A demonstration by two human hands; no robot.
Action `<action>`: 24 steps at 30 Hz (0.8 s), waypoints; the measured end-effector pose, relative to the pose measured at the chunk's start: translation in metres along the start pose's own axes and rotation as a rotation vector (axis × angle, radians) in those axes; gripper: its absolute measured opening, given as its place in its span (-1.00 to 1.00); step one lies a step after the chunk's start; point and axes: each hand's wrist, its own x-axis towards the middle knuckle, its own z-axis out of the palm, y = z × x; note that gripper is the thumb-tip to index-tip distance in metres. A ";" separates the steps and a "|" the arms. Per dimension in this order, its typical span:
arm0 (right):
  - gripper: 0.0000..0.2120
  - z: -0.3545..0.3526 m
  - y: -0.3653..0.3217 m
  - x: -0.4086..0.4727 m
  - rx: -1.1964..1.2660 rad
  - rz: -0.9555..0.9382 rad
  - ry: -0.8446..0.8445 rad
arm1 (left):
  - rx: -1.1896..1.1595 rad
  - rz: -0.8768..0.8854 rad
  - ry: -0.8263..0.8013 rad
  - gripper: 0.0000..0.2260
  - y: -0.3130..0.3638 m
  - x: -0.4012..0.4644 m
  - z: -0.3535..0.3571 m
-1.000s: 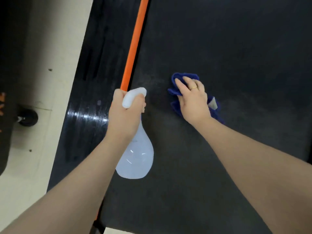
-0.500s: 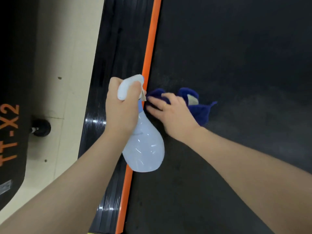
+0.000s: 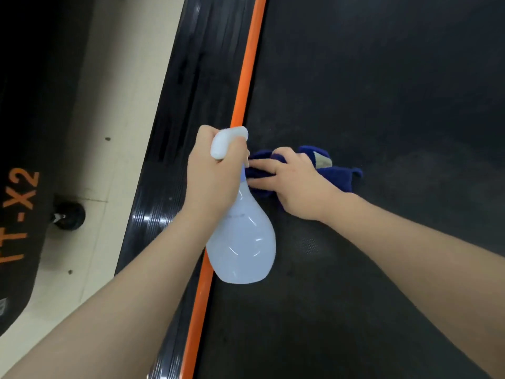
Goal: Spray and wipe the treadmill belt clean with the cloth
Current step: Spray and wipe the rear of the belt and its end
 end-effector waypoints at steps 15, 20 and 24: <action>-0.46 0.001 0.006 -0.033 -0.215 -0.012 -0.139 | 0.055 0.048 0.018 -0.65 -0.009 0.009 0.008; -0.50 -0.017 0.049 0.002 -0.152 0.523 0.073 | 0.066 0.048 -0.031 -0.68 -0.002 -0.001 0.010; -0.47 0.002 0.025 -0.037 -0.183 0.120 0.038 | 0.075 0.038 -0.137 -0.64 0.007 -0.006 0.012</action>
